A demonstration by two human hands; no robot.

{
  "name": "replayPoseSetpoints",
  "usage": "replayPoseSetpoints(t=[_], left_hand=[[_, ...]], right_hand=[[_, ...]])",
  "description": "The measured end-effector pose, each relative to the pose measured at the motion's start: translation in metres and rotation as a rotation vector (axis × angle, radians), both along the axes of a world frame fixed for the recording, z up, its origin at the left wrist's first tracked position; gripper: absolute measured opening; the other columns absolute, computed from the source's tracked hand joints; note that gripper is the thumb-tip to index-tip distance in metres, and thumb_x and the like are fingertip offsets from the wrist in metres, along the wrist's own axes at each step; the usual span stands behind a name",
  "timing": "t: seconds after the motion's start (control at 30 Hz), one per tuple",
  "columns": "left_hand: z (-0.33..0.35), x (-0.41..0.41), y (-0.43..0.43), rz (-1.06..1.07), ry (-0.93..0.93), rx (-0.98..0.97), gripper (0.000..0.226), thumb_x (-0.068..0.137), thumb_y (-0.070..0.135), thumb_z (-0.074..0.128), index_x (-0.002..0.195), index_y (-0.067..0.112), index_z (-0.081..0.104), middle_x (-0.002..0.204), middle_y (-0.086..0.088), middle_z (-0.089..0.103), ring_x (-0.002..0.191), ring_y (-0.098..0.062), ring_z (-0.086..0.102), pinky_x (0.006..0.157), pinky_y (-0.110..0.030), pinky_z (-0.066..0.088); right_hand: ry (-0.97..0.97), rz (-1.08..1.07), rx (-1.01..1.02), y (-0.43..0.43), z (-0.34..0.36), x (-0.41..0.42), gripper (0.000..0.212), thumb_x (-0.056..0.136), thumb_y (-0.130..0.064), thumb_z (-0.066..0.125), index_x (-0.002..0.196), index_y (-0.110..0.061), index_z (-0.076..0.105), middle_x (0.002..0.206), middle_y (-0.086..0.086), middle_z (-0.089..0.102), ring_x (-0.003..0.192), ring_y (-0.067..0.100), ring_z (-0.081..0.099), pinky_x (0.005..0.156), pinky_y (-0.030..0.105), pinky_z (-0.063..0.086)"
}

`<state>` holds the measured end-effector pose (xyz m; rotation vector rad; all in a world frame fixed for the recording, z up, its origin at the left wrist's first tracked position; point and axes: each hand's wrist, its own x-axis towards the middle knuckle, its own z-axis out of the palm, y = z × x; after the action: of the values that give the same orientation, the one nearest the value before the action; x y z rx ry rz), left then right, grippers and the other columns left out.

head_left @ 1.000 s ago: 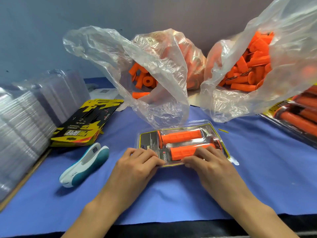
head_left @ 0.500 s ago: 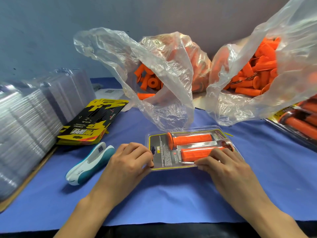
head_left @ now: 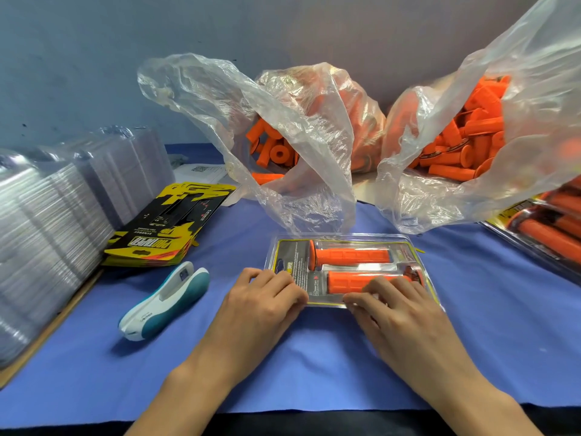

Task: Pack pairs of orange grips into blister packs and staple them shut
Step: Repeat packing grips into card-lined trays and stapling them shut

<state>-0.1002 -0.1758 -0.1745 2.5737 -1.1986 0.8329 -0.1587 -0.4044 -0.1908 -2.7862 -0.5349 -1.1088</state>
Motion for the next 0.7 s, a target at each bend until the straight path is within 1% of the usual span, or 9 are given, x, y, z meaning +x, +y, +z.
replayPoseSetpoints(t=[0.17,0.23,0.3,0.37,0.43,0.5,0.57,0.63,0.7], left_hand=[[0.004,-0.003,0.003,0.019,0.112,0.027,0.015,0.095,0.031,0.056,0.086,0.026,0.066,0.084,0.01,0.062,0.079,-0.017,0.06,0.079,-0.03,0.044],[0.007,-0.003,0.007,0.04,0.208,0.045,0.017,0.093,0.041,0.056,0.093,0.029,0.066,0.092,0.012,0.063,0.089,-0.016,0.061,0.086,-0.032,0.044],[0.012,-0.002,0.019,0.128,0.289,0.065,0.042,0.09,0.061,0.045,0.112,0.03,0.063,0.109,0.012,0.06,0.104,-0.015,0.056,0.093,-0.032,0.04],[0.015,0.002,0.041,0.327,0.328,0.027,0.072,0.083,0.074,0.03,0.133,0.027,0.052,0.123,0.006,0.052,0.112,-0.019,0.051,0.095,-0.035,0.037],[0.015,0.006,0.069,0.583,0.38,-0.006,0.084,0.082,0.079,0.032,0.145,0.024,0.038,0.131,0.001,0.045,0.119,-0.025,0.046,0.097,-0.039,0.037],[0.013,0.008,0.087,0.758,0.44,0.045,0.081,0.084,0.071,0.048,0.146,0.022,0.033,0.132,-0.002,0.042,0.12,-0.028,0.044,0.096,-0.04,0.038],[0.01,0.014,0.094,0.819,0.478,0.064,0.074,0.085,0.062,0.057,0.142,0.018,0.037,0.131,-0.006,0.042,0.119,-0.03,0.045,0.095,-0.041,0.04],[0.016,0.022,0.099,0.859,0.611,-0.036,0.069,0.086,0.058,0.06,0.138,0.016,0.041,0.128,-0.01,0.043,0.119,-0.033,0.044,0.097,-0.042,0.041],[0.021,0.026,0.105,0.852,0.72,-0.041,0.057,0.087,0.06,0.056,0.127,0.02,0.048,0.118,-0.005,0.049,0.113,-0.028,0.047,0.094,-0.043,0.043]], right_hand=[[0.034,0.067,-0.061,0.018,0.001,0.008,0.01,0.094,-0.028,0.059,0.09,-0.027,0.068,0.084,-0.006,0.057,0.072,0.022,0.055,0.06,0.036,0.047],[0.03,0.068,-0.094,0.021,0.001,0.01,0.013,0.094,-0.028,0.057,0.088,-0.026,0.068,0.083,-0.006,0.057,0.071,0.022,0.055,0.06,0.036,0.048],[0.024,0.073,-0.107,0.021,0.0,0.01,0.014,0.095,-0.027,0.056,0.088,-0.026,0.068,0.083,-0.005,0.057,0.071,0.022,0.055,0.059,0.036,0.048],[0.017,0.073,-0.101,0.021,0.0,0.01,0.013,0.095,-0.026,0.057,0.089,-0.025,0.068,0.083,-0.005,0.058,0.071,0.022,0.056,0.059,0.037,0.049],[0.012,0.067,-0.099,0.022,0.0,0.01,0.012,0.095,-0.025,0.058,0.089,-0.025,0.068,0.084,-0.005,0.058,0.071,0.022,0.056,0.059,0.038,0.05],[0.004,0.068,-0.105,0.023,0.0,0.011,0.013,0.095,-0.026,0.058,0.088,-0.025,0.069,0.084,-0.005,0.059,0.071,0.022,0.056,0.06,0.037,0.05],[-0.002,0.07,-0.11,0.023,0.0,0.012,0.013,0.095,-0.026,0.057,0.088,-0.025,0.069,0.084,-0.005,0.058,0.071,0.022,0.056,0.06,0.037,0.05],[-0.005,0.066,-0.101,0.023,-0.001,0.012,0.012,0.095,-0.025,0.058,0.089,-0.024,0.068,0.083,-0.005,0.058,0.071,0.022,0.055,0.06,0.038,0.05],[-0.014,0.056,-0.085,0.022,-0.001,0.012,0.009,0.094,-0.024,0.06,0.09,-0.024,0.068,0.084,-0.005,0.058,0.071,0.023,0.055,0.06,0.037,0.049]])
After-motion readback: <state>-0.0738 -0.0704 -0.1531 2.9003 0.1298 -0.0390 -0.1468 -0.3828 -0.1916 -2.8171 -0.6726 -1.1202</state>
